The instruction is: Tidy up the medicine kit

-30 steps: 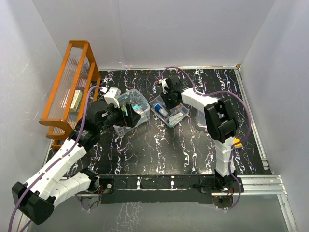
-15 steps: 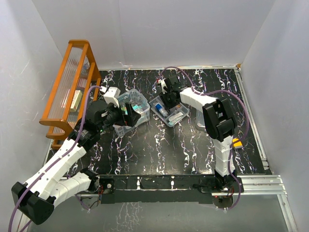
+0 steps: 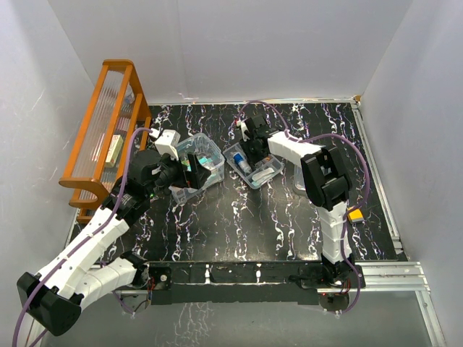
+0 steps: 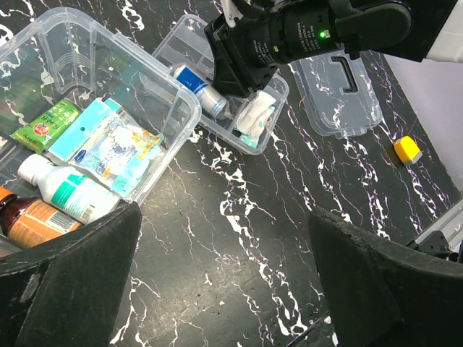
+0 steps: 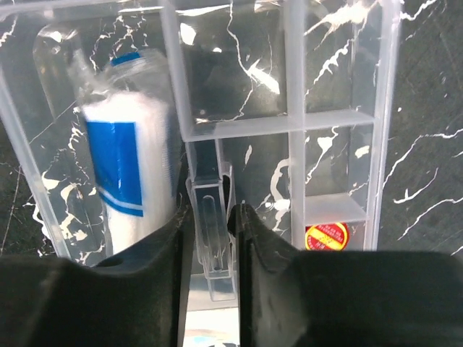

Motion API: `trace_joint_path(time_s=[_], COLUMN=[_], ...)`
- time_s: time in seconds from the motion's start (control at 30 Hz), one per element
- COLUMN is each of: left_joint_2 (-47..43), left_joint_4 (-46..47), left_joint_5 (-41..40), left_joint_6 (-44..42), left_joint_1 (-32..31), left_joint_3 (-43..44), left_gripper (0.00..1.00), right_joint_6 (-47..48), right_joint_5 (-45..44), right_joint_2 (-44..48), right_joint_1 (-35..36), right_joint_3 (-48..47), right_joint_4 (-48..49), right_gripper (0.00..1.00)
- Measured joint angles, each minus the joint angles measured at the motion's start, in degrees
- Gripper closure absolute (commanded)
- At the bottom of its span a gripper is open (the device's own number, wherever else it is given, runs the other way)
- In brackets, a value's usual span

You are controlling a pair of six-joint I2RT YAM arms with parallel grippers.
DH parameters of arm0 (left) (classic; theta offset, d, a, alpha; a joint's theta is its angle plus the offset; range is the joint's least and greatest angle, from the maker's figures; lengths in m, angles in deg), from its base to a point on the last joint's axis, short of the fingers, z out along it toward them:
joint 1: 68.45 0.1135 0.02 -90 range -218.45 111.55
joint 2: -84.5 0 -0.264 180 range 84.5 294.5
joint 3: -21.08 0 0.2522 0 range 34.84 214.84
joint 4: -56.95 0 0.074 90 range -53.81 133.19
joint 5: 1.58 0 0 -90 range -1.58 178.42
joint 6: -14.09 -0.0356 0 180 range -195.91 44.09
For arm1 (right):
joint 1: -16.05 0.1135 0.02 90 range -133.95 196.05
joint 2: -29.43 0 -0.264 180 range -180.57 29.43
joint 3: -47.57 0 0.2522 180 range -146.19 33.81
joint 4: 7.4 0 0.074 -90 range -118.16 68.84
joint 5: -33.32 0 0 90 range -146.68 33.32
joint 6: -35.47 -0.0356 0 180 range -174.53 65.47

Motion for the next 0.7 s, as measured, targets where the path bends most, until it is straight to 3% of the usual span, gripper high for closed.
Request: trace_joint_path(time_s=[0.13,0.5,0.7], left_joint_2=[0.00,3.39,8.41], left_joint_4=[-0.02,-5.05,-10.88], left_joint_5=[-0.22,-6.73,-14.69], left_joint_6=[-0.02,2.03,5.25], left_joint_1=[0.00,0.00,0.26], left_joint_3=[0.00,4.79,6.60], left_gripper=[0.01,0.01,0.02], right_joint_6=[-0.33,-4.37,-8.09], right_joint_5=[-0.50,-2.93,-4.20], right_joint_2=[-0.07,0.92,7.82], right_joint_1=[0.04,0.24,0.24], right_joint_3=[-0.24,-0.20,4.63], right_joint_4=[0.07,-0.63,-1.66], right_gripper=[1.00,1.00,1.00])
